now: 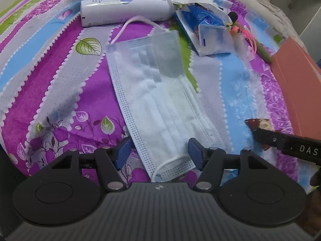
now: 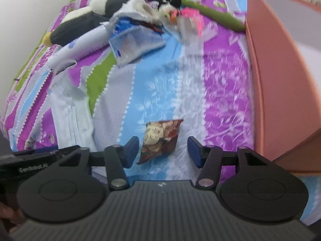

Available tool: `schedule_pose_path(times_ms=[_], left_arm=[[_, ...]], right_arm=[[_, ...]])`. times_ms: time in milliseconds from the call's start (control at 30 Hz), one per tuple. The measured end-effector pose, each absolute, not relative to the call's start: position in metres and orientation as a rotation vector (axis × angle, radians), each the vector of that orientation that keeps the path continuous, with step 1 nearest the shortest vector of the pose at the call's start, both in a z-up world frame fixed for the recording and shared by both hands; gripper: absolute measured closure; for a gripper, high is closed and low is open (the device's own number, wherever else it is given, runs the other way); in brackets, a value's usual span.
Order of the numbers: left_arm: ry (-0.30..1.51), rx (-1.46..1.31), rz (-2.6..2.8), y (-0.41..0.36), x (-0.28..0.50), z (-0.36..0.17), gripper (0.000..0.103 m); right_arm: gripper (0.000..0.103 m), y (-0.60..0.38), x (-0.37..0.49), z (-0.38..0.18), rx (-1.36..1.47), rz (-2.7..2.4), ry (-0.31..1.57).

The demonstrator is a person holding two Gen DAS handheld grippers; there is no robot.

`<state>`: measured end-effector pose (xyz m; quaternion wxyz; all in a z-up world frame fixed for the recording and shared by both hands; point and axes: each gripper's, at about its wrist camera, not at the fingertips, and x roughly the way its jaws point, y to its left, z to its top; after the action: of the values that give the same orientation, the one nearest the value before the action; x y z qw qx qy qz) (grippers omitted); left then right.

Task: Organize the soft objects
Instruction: 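Lift the mask with the left tool while the right tool lifts the snack packet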

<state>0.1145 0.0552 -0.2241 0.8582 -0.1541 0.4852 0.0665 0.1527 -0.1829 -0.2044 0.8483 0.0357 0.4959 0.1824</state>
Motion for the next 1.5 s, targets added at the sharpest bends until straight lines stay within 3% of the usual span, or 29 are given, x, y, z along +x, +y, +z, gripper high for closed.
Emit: schedule_pose_path(times_ms=[67,100,233,333,500,567,867,1500], left_arm=[[1.010,-0.304,0.141,0.052,0.115,-0.225,0.032],[1.009,-0.291,0.144,0.050,0.115,-0.225,0.032],[0.997,-0.238,0.151,0.042,0.116,-0.226,0.035],[0.979,-0.191,0.145,0.035,0.115,-0.224,0.050],[0.953,-0.166,0.111,0.027,0.114,-0.220,0.089],[0.949,-0.177,0.104,0.027,0.115,-0.219,0.095],[0.901,-0.213,0.069,0.025,0.106,-0.198,0.097],[0.769,-0.256,-0.070,0.009,0.059,-0.090,0.097]], right_arm=[[0.057,-0.182,0.151,-0.207,0.064,0.381,1.042],[0.065,-0.180,0.150,-0.208,0.051,0.383,1.034],[0.067,-0.178,0.149,-0.207,0.040,0.384,1.019],[0.068,-0.178,0.148,-0.207,0.033,0.381,1.009],[0.068,-0.180,0.143,-0.203,0.024,0.369,0.996],[0.068,-0.181,0.141,-0.202,0.016,0.361,0.991],[0.068,-0.190,0.127,-0.182,0.002,0.351,0.932],[0.068,-0.217,0.069,-0.082,0.083,0.349,0.744]])
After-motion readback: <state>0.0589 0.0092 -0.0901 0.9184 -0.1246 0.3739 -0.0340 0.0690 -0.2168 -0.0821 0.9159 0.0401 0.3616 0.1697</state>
